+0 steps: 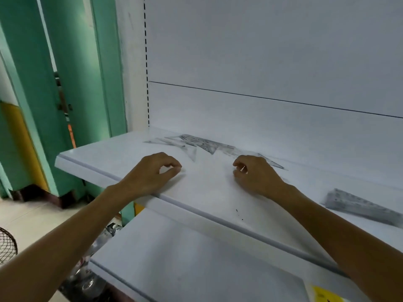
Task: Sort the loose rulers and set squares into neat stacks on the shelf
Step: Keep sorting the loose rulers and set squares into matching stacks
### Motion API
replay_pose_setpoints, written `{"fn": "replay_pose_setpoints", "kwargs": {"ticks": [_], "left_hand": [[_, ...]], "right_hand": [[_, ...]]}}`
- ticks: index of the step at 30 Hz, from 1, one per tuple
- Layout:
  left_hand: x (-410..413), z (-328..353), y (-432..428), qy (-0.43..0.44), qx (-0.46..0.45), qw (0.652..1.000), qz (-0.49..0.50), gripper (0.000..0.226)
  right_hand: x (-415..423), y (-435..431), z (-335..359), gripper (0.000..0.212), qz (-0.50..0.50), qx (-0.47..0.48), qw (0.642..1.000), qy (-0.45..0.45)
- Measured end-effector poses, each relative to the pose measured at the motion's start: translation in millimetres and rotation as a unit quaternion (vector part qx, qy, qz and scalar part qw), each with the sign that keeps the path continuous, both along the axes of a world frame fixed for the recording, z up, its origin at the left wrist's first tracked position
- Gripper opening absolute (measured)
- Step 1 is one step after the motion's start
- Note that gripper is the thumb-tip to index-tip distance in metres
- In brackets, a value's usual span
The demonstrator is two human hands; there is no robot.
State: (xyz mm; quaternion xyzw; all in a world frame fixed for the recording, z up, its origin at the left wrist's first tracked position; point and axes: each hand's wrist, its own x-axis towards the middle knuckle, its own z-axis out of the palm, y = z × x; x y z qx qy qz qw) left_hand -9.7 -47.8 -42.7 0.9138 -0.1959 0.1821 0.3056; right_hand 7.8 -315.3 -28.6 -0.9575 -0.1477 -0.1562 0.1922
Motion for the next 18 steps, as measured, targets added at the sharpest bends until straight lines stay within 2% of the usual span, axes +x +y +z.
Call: {"fn": "replay_pose_setpoints", "kwargs": {"ticks": [6, 10, 15, 18], "left_hand": [[46.1, 9.4, 18.1, -0.015, 0.045, 0.999, 0.014, 0.015], [83.7, 15.0, 25.0, -0.009, 0.107, 0.994, 0.027, 0.021], [123.3, 2.9, 20.5, 0.027, 0.136, 0.99, 0.034, 0.041], [144.9, 5.0, 15.6, 0.054, 0.146, 0.987, 0.03, 0.049]], "right_hand": [[48.3, 21.8, 11.2, 0.018, 0.027, -0.045, 0.998, 0.016], [81.5, 29.8, 27.7, 0.017, 0.049, -0.058, 0.997, 0.023], [110.0, 45.9, 12.1, 0.022, 0.071, -0.101, 0.991, 0.048], [123.2, 50.6, 1.2, 0.018, 0.073, -0.15, 0.984, 0.059]]}}
